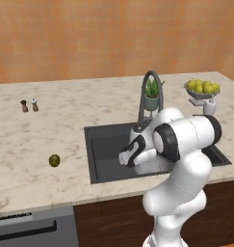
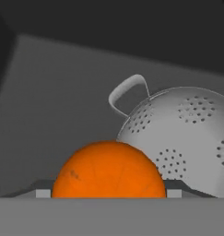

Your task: Put the colander in the sink, put the kiwi, orange in the colander, and turn on the sink faucet and pour water over the colander.

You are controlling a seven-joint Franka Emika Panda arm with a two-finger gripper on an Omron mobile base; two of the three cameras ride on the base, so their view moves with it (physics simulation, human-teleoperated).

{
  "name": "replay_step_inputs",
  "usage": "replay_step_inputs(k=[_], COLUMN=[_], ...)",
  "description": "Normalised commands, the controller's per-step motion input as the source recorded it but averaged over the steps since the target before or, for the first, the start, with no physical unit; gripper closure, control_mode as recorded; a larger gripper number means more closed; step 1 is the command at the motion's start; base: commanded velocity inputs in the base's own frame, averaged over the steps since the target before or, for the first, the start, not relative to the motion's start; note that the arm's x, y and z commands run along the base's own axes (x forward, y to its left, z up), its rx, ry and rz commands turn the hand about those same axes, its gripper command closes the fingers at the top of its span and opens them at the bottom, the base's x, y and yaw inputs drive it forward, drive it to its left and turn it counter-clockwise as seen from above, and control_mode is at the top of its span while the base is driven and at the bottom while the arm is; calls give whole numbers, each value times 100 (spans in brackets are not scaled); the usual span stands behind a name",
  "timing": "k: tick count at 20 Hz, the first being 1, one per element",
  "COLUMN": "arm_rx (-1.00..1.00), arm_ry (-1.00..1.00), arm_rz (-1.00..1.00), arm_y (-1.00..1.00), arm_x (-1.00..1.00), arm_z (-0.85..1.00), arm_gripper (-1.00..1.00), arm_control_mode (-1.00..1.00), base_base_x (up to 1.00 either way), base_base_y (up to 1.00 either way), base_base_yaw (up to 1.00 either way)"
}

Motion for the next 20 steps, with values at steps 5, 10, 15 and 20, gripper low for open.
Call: replay_step_inputs(k=[5,10,15,20], arm_rx=[0,0,0,0], arm_ry=[0,0,0,0], arm_rz=[-4,-3,0,0], arm_y=[-66,-36,-7,-7], arm_x=[16,26,17,15], arm_z=[-10,-22,-44,-48], arm_gripper=[100,100,100,100], arm_control_mode=[-100,-100,-100,-100], base_base_x=[0,0,0,0], base_base_y=[0,0,0,0], base_base_yaw=[0,0,0,0])
